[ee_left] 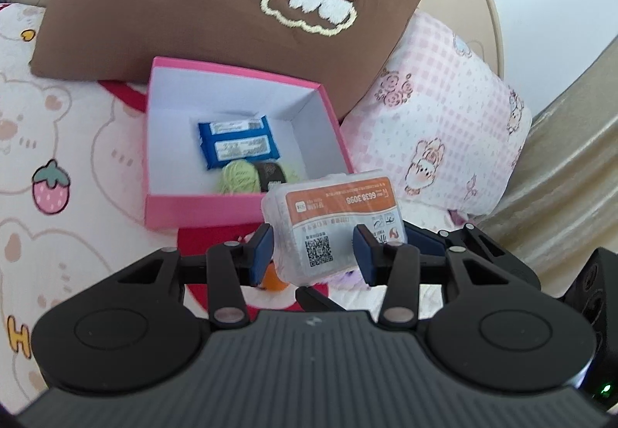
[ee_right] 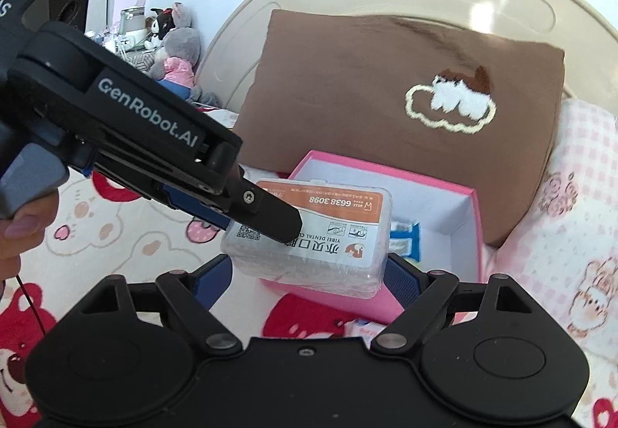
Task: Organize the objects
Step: 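Carry the floss box over the pink box and lower it inside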
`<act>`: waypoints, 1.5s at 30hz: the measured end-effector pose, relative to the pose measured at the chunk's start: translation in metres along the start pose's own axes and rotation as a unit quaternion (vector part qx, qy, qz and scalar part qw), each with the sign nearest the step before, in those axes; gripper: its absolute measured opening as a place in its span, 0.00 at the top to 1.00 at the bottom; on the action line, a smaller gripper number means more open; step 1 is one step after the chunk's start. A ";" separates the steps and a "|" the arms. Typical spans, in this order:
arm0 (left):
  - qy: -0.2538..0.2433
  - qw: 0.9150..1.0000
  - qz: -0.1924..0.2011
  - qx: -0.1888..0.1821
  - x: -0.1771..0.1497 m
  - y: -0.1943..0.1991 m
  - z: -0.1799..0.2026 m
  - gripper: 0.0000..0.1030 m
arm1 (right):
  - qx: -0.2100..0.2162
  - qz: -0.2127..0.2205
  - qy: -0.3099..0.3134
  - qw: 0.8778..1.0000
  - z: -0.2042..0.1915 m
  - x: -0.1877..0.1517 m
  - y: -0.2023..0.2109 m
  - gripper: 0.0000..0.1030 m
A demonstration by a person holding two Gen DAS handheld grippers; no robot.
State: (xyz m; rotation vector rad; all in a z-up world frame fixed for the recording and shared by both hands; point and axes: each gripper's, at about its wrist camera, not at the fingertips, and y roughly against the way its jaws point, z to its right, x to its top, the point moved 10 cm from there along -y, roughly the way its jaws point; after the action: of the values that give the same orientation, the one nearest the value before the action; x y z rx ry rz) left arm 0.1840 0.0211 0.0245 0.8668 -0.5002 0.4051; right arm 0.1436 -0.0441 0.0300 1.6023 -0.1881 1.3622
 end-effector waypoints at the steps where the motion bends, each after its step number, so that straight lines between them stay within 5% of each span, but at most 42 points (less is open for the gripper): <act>1: 0.000 1.000 0.001 -0.003 0.005 -0.002 0.002 0.58 | -0.006 0.003 0.004 1.000 0.002 0.003 -0.001 0.14; 16: -0.006 1.000 -0.007 -0.013 0.048 -0.059 0.022 0.58 | -0.043 0.026 -0.005 0.999 0.052 0.032 -0.043 0.15; 38: 0.074 0.997 0.006 0.024 0.088 -0.147 -0.031 0.57 | 0.000 -0.033 -0.030 0.999 0.101 0.031 -0.146 0.29; 45: 0.062 0.996 0.013 0.062 0.102 -0.181 -0.054 0.55 | 0.033 -0.058 -0.097 0.993 0.118 0.029 -0.195 0.34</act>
State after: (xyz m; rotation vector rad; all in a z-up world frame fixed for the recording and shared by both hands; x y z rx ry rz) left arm 0.3753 -0.0277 -0.0587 0.9500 -0.3757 0.5154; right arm 0.3598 -0.0201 -0.0425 1.7734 -0.1647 1.1348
